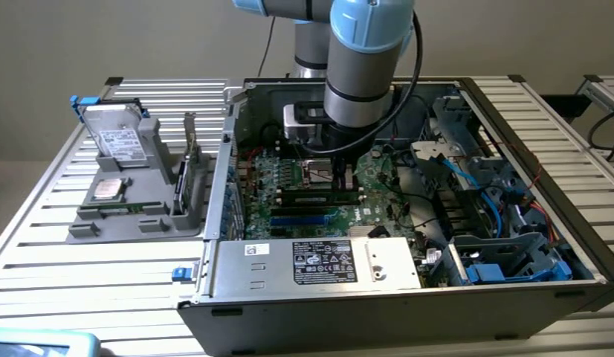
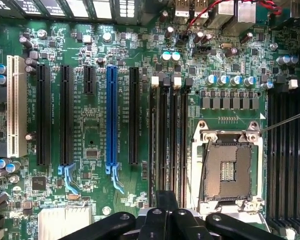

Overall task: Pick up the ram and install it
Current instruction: 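Press down the ram until it locks into place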

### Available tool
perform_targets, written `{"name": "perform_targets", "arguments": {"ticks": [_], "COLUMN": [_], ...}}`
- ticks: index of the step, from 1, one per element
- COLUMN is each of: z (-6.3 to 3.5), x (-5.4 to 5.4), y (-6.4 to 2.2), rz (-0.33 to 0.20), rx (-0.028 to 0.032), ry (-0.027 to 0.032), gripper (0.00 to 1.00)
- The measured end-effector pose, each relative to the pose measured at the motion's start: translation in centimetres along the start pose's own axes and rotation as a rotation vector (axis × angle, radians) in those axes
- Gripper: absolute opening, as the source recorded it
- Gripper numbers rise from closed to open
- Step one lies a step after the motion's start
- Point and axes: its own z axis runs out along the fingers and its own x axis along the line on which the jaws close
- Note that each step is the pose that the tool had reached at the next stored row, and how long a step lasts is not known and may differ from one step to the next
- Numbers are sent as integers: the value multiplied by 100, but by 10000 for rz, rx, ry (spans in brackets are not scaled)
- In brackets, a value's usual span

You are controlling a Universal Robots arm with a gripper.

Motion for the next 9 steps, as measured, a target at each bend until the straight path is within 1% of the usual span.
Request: {"name": "perform_targets", "arguments": {"ticks": [3,4,5,6,7,9], "z": [17,15,-2,-36,-87,-177], "x": [5,5,3,1,-1,-7], "y": [1,1,0,-1,0,0], "rz": [1,3,2,1,2,2], "rx": [-4,-2,2,5,-2,-4], "ry": [-1,-11,-46,-58,-43,-42], "gripper": [11,11,11,11,11,11]}}
